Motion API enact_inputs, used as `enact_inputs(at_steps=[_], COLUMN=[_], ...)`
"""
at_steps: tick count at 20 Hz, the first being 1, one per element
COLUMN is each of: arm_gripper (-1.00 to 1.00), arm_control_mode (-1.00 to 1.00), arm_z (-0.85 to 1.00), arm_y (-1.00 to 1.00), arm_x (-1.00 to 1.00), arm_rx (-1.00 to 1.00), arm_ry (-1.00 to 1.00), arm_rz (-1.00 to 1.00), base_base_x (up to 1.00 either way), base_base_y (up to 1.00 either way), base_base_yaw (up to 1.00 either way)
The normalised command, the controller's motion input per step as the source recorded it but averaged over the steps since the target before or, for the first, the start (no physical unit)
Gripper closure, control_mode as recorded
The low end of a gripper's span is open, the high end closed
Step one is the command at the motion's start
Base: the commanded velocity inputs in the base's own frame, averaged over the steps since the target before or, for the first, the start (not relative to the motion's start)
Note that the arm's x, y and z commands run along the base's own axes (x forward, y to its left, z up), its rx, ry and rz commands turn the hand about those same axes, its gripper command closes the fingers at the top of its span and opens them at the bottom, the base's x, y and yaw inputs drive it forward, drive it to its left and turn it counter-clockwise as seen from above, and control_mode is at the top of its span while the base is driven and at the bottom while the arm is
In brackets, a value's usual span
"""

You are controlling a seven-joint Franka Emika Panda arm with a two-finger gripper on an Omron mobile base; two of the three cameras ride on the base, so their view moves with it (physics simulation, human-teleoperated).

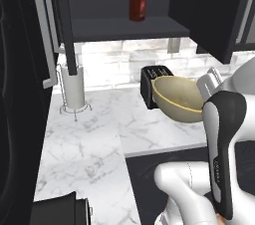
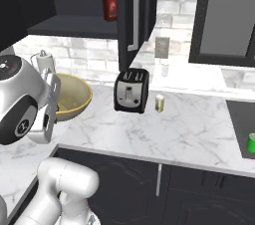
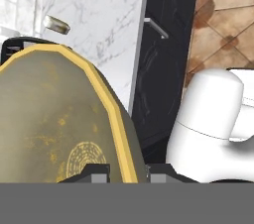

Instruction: Pick the mug and place it in the sink. Pick the bowl and place it in the open cabinet and then close the cabinet.

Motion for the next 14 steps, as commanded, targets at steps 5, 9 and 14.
enact_inputs(at_steps=[5,9,14], arm_gripper=[1.00,1.00,1.00], arm_control_mode=[1.00,1.00,1.00], arm_z=[0.00,0.00,0.00], arm_y=[0.00,0.00,0.00], arm_x=[0.00,0.00,0.00], arm_rx=[0.00,0.00,0.00], arm_ry=[0.00,0.00,0.00], arm_rz=[0.00,0.00,0.00], base_base_x=[1.00,1.00,0.79], base_base_y=[0.37,0.05,0.01], base_base_yaw=[0.10,0.42,0.37])
